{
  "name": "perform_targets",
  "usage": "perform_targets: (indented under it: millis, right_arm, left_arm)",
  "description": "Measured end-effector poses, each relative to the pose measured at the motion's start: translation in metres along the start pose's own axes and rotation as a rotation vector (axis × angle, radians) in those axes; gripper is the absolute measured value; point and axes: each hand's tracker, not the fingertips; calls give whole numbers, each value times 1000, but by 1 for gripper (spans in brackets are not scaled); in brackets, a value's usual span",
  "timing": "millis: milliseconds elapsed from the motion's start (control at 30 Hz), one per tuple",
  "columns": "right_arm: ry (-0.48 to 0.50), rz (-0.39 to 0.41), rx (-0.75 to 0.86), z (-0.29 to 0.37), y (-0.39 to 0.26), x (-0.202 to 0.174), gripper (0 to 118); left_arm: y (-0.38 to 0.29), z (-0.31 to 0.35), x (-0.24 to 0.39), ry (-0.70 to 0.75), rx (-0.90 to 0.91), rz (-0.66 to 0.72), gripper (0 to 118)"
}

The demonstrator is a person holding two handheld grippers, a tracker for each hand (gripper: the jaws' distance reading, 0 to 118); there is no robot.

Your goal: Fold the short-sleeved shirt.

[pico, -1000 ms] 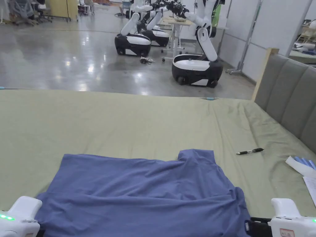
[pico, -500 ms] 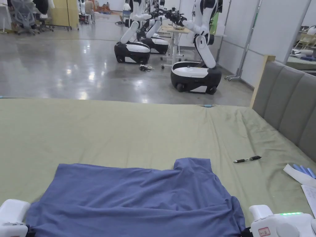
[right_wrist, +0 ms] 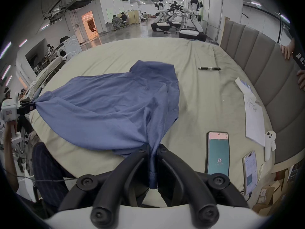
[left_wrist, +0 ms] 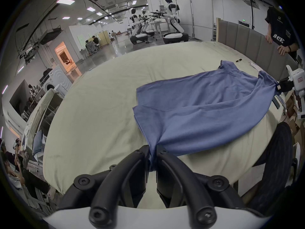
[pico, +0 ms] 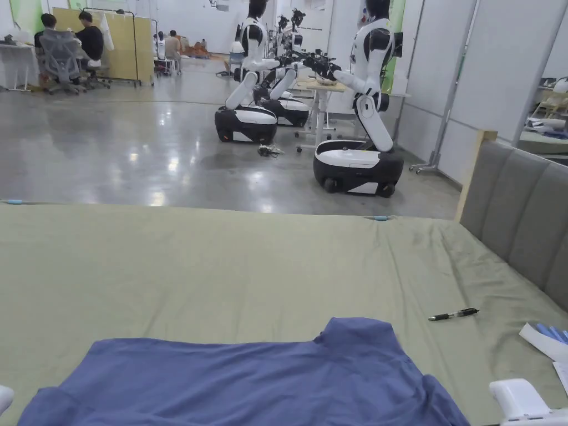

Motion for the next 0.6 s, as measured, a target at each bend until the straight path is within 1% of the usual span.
perform_targets:
  millis: [67,133,200,233,267,300,333,367,400,467,533,600]
  right_arm:
    - [3,9,-54,-11,-11,2,8]
    - [0,-5,-104,-28,-25,5,8]
    - [4,4,-122,-42,-39,3,9]
    - [5,7,-133,-48,-43,3,27]
    - [3,4,-136,-50,-46,3,51]
    - [2,4,-136,-51,-47,3,82]
    - [2,8,-135,-49,-46,4,107]
    - [6,20,-132,-44,-44,4,113]
    - [8,32,-126,-37,-41,2,114]
    - [12,57,-47,-16,-30,-4,114]
    - [23,65,46,-1,-14,-16,114]
    - [51,71,124,5,1,-33,114]
  left_arm:
    - [-11,-10,-3,-16,-55,8,8]
    - [-25,-26,-4,-39,-100,30,8]
    - [-35,-40,-5,-64,-135,66,9]
    - [-40,-46,-5,-71,-138,72,11]
    - [-43,-47,-3,-63,-127,64,26]
    - [-46,-48,0,-57,-124,63,47]
    - [-46,-45,3,-47,-111,65,70]
    - [-46,-41,3,-52,-77,72,78]
    - [-46,-32,1,-41,-11,90,79]
    - [-42,-14,-4,-62,99,113,79]
    - [-35,-14,-6,-50,138,172,79]
    - [-26,-19,-8,-56,143,164,79]
